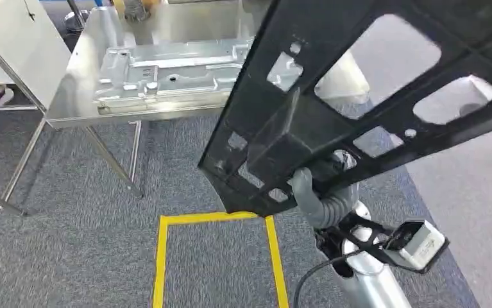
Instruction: Take the parts from the cabinet and place them on the table.
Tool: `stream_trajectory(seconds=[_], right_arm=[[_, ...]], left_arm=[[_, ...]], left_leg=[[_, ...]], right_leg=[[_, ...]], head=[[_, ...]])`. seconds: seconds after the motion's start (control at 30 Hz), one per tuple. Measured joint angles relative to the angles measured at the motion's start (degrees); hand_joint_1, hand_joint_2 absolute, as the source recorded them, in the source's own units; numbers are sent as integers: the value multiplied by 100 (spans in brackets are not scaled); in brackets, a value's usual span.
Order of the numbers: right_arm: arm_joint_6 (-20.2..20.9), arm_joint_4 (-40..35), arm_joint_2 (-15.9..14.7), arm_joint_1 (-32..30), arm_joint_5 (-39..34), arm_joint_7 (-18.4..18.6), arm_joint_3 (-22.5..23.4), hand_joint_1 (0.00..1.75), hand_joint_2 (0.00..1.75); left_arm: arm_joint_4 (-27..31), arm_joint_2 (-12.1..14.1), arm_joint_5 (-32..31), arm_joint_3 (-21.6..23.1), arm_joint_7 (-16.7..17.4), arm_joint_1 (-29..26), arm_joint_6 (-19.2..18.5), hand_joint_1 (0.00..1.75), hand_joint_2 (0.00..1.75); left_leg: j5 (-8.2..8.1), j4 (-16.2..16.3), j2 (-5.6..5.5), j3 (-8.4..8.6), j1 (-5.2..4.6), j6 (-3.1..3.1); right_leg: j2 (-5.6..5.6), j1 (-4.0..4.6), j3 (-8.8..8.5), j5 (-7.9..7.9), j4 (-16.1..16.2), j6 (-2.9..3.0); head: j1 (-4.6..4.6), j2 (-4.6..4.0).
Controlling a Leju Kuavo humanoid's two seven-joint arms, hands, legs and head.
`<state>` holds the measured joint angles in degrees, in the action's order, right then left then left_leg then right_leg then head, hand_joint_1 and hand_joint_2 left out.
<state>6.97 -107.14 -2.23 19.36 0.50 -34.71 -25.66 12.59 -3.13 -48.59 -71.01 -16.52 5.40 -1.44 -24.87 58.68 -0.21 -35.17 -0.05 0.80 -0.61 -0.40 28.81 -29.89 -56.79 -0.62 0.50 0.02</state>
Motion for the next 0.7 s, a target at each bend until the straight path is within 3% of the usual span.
stream_trajectory(seconds=[0.07, 0.1, 0.17, 0.2, 0.23, 0.27, 0.3, 0.37, 0.4, 0.43, 0.53, 0.6, 0.63, 0.7], right_arm=[[0, -2, 2, 13, -2, 0, -2, 175, 175], [2, -2, 2, 37, -11, -2, -2, 175, 175], [7, 0, 0, 55, -22, -9, -2, 175, 175], [9, 0, -2, 41, -26, -9, -2, 175, 175], [11, 0, -2, 35, -35, -9, -2, 175, 175], [13, 0, -2, 31, -37, -9, -2, 175, 175], [13, 0, -2, 32, -50, -9, -2, 175, 175], [13, -2, -2, 40, -76, -13, -2, 175, 175], [13, 0, -2, 38, -79, -15, -2, 175, 175], [15, -4, -2, 50, -85, -17, -2, 175, 175], [13, -15, -2, 56, -96, -20, 2, 175, 175], [15, -66, 0, 58, -101, -39, 4, 175, 175], [15, -68, 0, 77, -114, -68, 4, 175, 175], [15, -77, 0, 64, -114, -85, 4, 175, 175]], left_arm=[[0, -9, 0, 0, 0, -7, 0, 0, 175], [0, -7, -2, 0, -4, -2, 0, 0, 175], [0, -7, -7, 0, -18, 14, 0, 0, 175], [0, -7, -13, 0, -24, 12, 0, 0, 175], [0, -7, -20, 0, -28, 4, 0, 0, 175], [0, -7, -24, 0, -35, -1, 0, 0, 175], [0, -7, -35, 0, -35, -9, 4, 0, 175], [0, -15, -57, 0, -39, -8, 4, 0, 175], [0, -22, -61, 0, -39, -12, 0, 0, 175], [0, -24, -63, 0, -44, 8, 2, 0, 175], [0, -22, -70, 0, -50, 3, 4, 0, 175], [4, 0, -81, 0, -68, 21, 0, 0, 175], [4, -2, -98, 2, -68, 29, -2, 0, 175], [4, 7, -107, 2, -68, 25, -2, 0, 175]], left_leg=[[1, -112, -18, 114, 77, 50], [-22, -135, -21, 165, 73, 85], [-77, -135, -19, 216, 69, 138], [-117, -134, -22, 241, 67, 144], [-161, -131, -32, 279, 66, 141], [-201, -128, -43, 332, 66, 137], [-257, -128, -57, 409, 67, 126], [-382, -124, -84, 590, 68, 84], [-434, -130, -88, 617, 58, 54], [-480, -104, -108, 620, 37, 6], [-536, -182, -80, 661, 49, -82], [-641, -61, -57, 740, 54, -147], [-778, 315, -37, 550, 62, -168], [-1067, 1323, -23, -100, 76, -210]], right_leg=[[-2, 7, -74, -68, 3, -71], [11, 8, 2, -143, -197, -98], [33, -7, 598, -523, -1199, -139], [35, -13, 905, -635, -1655, -155], [35, -21, 1134, -628, -1925, -166], [35, -30, 1226, -458, -1902, -170], [35, -37, 1169, -150, -1607, -164], [36, -39, 807, 603, -536, -122], [43, -23, 689, 632, -311, -84], [43, 7, 624, 544, -164, -58], [56, 23, 628, 441, -161, 58], [43, -29, 422, 389, -37, 128], [20, -33, 355, 358, -16, 166], [21, -28, 265, 265, -13, 180]], head=[[7, 0], [26, -2], [37, -2], [44, -2], [37, -2], [42, -2], [39, -2], [44, -2], [44, -2], [28, -2], [13, -2], [7, -2], [-76, -2], [-66, 0]])
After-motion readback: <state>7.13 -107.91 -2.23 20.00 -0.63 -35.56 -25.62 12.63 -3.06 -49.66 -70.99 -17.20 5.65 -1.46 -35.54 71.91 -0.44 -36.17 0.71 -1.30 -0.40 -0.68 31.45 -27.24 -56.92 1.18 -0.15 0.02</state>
